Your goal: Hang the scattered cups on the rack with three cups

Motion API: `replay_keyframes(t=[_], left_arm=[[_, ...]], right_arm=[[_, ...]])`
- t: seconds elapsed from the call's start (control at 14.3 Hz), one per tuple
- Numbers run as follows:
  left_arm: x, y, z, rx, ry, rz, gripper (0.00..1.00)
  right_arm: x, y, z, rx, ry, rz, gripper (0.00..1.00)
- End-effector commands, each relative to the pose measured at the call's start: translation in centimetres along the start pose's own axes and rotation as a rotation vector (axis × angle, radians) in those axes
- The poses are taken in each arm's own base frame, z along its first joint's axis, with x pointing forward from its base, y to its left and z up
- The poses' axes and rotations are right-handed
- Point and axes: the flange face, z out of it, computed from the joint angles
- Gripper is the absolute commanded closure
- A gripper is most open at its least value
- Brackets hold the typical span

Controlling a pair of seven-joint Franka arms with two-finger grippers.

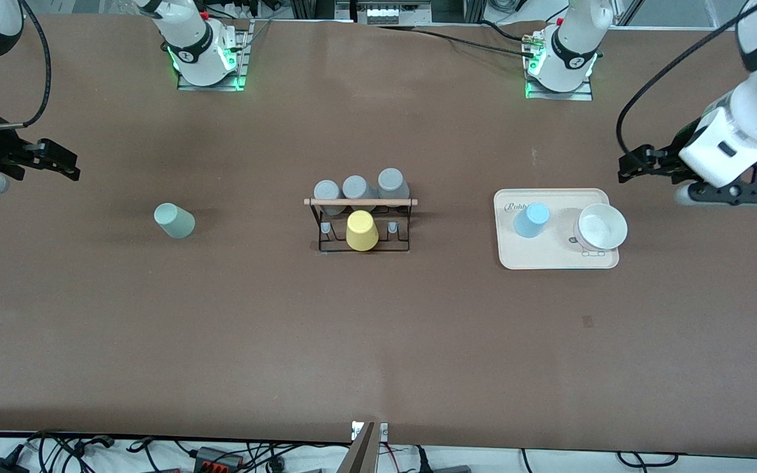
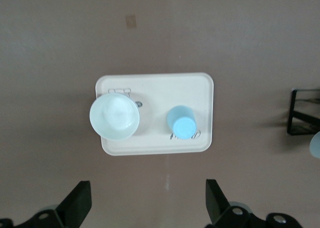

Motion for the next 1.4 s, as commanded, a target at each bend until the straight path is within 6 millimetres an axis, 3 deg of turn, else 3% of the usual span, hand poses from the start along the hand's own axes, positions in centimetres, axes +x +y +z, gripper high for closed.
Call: replay_keyframes(t=[0.0,0.21,0.42,0.77,1.33], left_arm=[[2.3,2.2,3.2,-0.018,-0.094,0.045,0.0],[3.3,4.5,7.6,0.003,-0.123,0.077,0.0],[3.5,5.0,14.2,0.006,-0.04,0.076,0.0],[-1.1,6.8,24.5,-0.002,0.108,0.123,0.0],[-1.9,5.0,28.0,0.058,0.14,0.164,0.0]], right_arm=[[0.2,0.0,-0.4,0.016,0.004,-0.013,0.0],[0.1,0.1,-0.4,0.018,0.001,-0.01,0.0],[0.1,0.0,-0.3,0.026,0.0,-0.009,0.0],[0.1,0.0,-0.3,0.029,0.0,-0.01,0.0],[0.1,0.1,-0.3,0.03,0.0,-0.008,0.0]])
